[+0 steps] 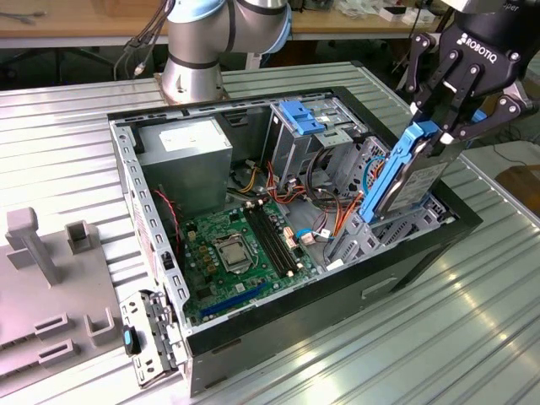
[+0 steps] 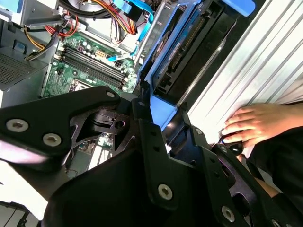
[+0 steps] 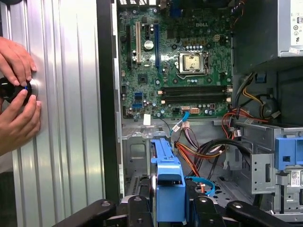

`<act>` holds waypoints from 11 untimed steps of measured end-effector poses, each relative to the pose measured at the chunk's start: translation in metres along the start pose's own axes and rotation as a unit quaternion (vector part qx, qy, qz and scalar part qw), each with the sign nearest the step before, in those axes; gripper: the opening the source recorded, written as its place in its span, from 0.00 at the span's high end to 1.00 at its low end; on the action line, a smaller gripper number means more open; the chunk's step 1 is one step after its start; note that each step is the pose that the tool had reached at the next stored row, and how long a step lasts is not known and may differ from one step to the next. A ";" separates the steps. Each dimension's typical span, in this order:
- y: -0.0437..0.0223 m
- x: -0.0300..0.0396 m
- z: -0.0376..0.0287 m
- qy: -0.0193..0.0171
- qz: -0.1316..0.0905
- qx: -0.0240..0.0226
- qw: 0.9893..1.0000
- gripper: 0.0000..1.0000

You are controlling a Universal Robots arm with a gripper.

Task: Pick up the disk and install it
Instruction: 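Insert the disk into the insertion slot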

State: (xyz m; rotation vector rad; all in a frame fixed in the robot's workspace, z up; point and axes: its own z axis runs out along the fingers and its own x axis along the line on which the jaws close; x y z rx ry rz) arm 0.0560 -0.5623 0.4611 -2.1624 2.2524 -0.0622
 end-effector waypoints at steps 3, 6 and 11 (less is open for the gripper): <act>-0.0001 0.0006 0.0004 0.000 0.000 0.000 1.000 0.63; -0.0005 0.0007 -0.0014 0.000 0.000 -0.005 1.000 0.63; -0.0011 0.0007 -0.0046 0.000 0.000 -0.010 1.000 0.63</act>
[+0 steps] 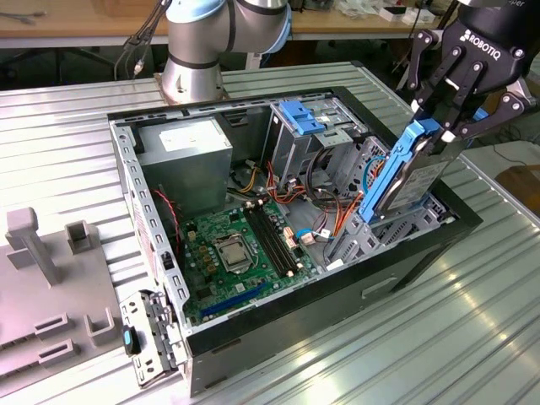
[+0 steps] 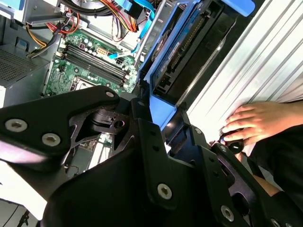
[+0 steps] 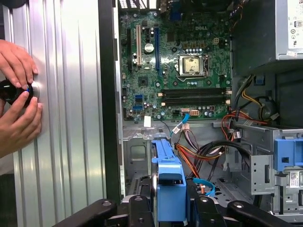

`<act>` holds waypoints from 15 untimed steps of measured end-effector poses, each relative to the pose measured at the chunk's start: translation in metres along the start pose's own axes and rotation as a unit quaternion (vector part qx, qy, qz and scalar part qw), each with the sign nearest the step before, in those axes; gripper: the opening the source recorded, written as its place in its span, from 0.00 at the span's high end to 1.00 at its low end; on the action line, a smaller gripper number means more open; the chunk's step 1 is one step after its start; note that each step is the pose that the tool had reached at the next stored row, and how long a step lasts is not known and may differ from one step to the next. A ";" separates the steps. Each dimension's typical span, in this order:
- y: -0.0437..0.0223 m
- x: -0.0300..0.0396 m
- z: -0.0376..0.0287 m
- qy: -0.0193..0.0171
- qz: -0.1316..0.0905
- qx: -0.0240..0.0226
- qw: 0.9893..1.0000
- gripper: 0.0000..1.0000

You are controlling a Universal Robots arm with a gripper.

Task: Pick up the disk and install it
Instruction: 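Insert the disk into the insertion slot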

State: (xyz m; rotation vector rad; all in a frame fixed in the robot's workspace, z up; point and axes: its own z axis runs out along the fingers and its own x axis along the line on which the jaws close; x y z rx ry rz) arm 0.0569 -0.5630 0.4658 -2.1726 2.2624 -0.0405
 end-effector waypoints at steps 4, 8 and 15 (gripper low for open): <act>-0.0001 0.0000 0.0000 0.000 -0.001 0.000 1.000 0.63; -0.0002 -0.0001 0.0001 0.000 -0.009 0.000 1.000 0.63; -0.0002 -0.0001 0.0027 0.000 -0.010 0.000 1.000 0.63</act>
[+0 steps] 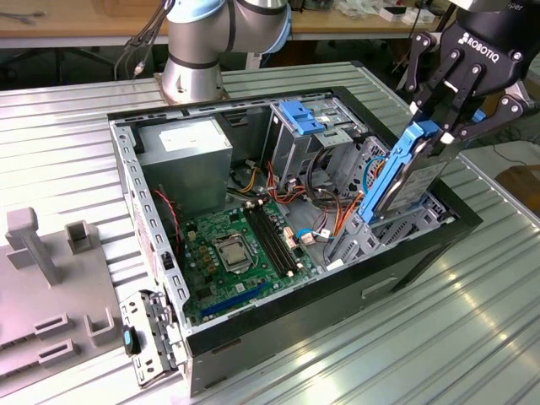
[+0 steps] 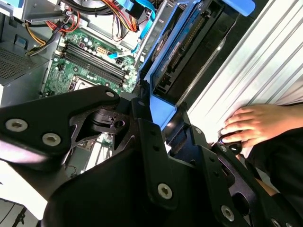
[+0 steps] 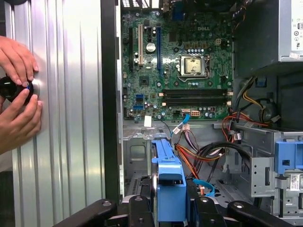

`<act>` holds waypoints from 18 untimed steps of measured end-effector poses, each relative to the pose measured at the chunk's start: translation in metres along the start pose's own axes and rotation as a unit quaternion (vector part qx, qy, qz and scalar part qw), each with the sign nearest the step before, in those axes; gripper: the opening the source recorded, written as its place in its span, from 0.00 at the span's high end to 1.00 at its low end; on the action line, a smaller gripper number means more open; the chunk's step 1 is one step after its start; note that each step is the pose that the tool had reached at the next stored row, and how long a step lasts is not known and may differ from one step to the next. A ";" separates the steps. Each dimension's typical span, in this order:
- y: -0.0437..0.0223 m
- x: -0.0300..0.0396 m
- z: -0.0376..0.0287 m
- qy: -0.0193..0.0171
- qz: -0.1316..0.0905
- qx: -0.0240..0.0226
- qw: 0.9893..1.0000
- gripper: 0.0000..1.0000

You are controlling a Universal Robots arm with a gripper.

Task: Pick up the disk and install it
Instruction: 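Insert the disk into the insertion slot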

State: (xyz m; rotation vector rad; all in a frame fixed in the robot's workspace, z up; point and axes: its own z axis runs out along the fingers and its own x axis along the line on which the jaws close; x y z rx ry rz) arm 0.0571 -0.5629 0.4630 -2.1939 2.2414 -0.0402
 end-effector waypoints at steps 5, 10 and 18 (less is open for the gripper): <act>-0.0001 0.0000 0.0016 0.000 0.000 0.000 1.000 0.63; -0.0002 -0.0001 0.0041 0.000 0.000 0.000 1.000 0.63; -0.0011 -0.0001 0.0053 0.000 0.000 -0.012 1.000 0.63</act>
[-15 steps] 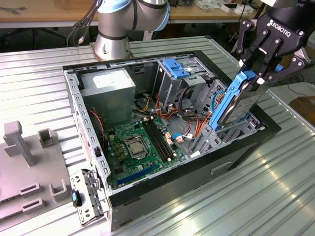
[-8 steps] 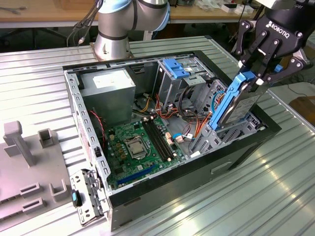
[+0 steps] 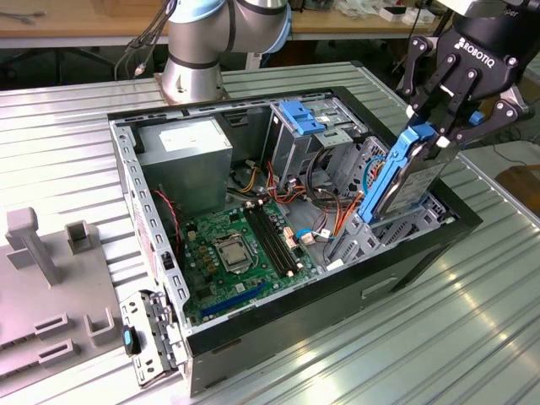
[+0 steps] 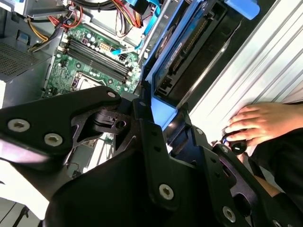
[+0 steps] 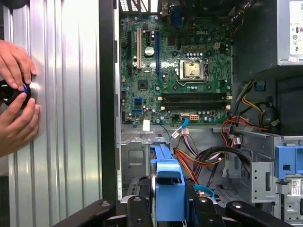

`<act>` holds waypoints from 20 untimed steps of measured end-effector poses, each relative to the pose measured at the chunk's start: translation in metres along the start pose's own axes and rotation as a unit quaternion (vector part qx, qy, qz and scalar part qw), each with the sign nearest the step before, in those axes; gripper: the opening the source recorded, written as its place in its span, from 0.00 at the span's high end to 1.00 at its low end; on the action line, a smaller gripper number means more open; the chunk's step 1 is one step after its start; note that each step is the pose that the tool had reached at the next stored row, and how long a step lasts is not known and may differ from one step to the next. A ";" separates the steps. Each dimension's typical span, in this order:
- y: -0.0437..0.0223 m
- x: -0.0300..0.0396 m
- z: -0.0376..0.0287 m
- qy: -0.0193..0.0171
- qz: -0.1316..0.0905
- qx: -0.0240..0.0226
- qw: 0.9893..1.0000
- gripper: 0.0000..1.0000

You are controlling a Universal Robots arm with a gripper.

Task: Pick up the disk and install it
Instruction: 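Insert the disk into the insertion slot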

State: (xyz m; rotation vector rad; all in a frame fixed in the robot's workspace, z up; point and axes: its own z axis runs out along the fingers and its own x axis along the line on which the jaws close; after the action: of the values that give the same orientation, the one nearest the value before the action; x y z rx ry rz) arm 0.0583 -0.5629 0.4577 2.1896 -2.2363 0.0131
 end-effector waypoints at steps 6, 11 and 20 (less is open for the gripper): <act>-0.0024 -0.0001 -0.0002 0.000 0.000 -0.014 1.000 0.63; -0.0042 0.0001 -0.0043 0.000 0.000 -0.016 1.000 0.63; -0.0066 -0.0006 -0.0053 0.001 0.000 -0.016 1.000 0.63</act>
State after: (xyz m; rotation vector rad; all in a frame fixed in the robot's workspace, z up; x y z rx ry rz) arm 0.0649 -0.5624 0.4630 2.1730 -2.2192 -0.0218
